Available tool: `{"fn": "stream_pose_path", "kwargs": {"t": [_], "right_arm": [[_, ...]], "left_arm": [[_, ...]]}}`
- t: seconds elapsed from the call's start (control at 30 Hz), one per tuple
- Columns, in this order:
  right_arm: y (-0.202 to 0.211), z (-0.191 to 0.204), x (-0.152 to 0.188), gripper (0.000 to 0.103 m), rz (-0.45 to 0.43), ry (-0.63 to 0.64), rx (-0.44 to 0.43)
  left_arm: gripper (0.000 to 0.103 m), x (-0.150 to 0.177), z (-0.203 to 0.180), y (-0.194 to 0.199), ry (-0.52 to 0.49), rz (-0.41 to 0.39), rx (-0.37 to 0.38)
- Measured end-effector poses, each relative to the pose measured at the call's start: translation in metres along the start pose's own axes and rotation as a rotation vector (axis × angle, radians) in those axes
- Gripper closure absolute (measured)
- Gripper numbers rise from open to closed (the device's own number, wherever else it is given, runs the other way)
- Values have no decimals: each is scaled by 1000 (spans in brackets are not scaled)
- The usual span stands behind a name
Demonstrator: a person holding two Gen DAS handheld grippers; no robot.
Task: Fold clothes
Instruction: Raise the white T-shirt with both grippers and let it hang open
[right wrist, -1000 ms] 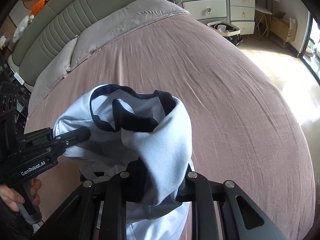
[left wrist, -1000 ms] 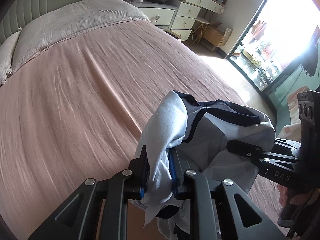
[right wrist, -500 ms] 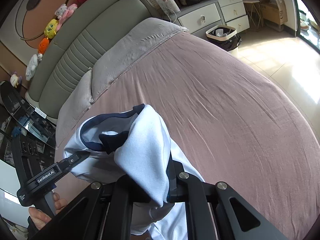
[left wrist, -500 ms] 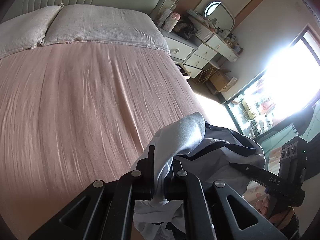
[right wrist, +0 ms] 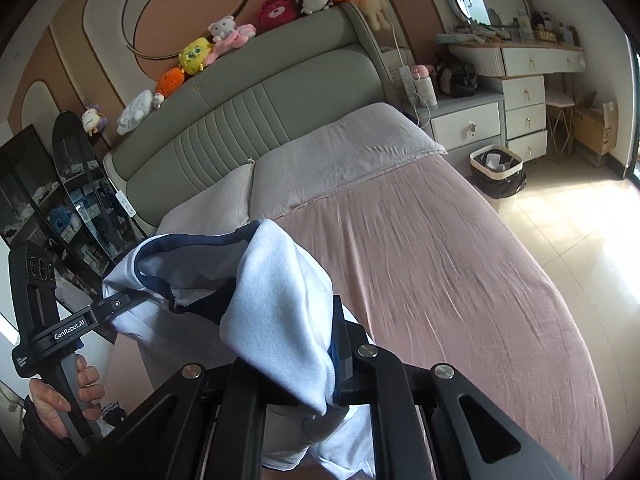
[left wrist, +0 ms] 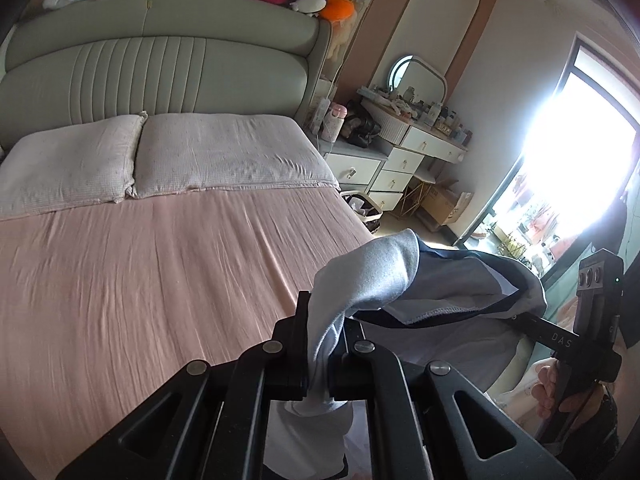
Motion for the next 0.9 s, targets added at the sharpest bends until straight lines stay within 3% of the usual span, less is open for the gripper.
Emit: {"fn": "stream_pose_path", "kwargs": {"t": [0.2, 0.5, 0.9], "right_arm": [[39, 50, -19, 96, -69, 45, -62], [81, 135, -31, 96, -117, 292, -58], [118, 203, -33, 97, -154, 397, -56]], "left_arm": [[98, -15, 15, 57, 25, -82, -31], [98, -40, 20, 147, -12, -213, -72], [98, -53, 22, 234, -117, -271, -152]]}}
Point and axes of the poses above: each gripper's, at about its wrist camera, not at the fingertips, and y roughly against the way its jaws point, z to its left, x to its underside, the point moved 4 cm from there along -y, roughly the way its jaws point, and after that the axes turned 8 degrees about -z, right-handed, at the moved point
